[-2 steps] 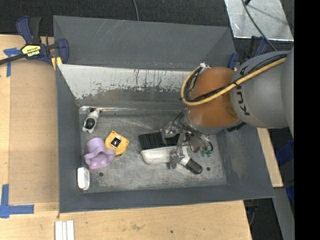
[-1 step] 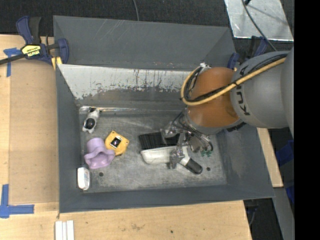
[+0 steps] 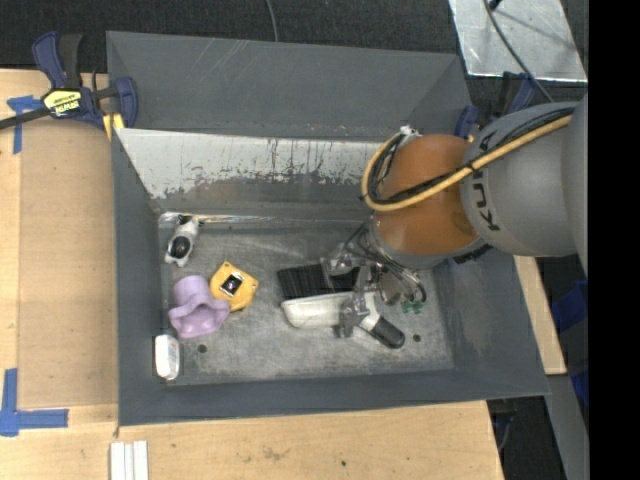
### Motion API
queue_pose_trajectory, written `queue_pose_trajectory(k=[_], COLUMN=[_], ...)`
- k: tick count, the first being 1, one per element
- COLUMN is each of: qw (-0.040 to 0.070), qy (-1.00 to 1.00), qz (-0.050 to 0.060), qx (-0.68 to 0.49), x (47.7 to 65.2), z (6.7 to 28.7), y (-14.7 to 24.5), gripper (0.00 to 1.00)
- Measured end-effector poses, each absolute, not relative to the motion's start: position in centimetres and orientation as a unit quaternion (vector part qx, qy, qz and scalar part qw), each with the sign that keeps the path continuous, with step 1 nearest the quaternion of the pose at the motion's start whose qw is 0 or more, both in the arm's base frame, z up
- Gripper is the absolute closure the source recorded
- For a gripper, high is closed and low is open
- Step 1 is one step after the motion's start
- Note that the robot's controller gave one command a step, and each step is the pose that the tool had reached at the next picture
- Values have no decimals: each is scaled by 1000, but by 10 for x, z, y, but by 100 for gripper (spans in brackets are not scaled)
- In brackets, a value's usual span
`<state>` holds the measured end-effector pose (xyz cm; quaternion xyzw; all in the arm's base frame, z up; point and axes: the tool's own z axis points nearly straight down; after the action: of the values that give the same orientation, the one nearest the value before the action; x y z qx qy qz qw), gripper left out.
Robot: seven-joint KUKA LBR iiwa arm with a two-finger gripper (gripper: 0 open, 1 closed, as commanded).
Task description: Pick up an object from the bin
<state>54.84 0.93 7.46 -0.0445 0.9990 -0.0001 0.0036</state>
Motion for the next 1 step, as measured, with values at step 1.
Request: queue_pose_trajectory(k=[1], qw=[-4], qy=[999], qz=[0], qx=[-34], x=[548], z=[110], y=[8], gripper=[100])
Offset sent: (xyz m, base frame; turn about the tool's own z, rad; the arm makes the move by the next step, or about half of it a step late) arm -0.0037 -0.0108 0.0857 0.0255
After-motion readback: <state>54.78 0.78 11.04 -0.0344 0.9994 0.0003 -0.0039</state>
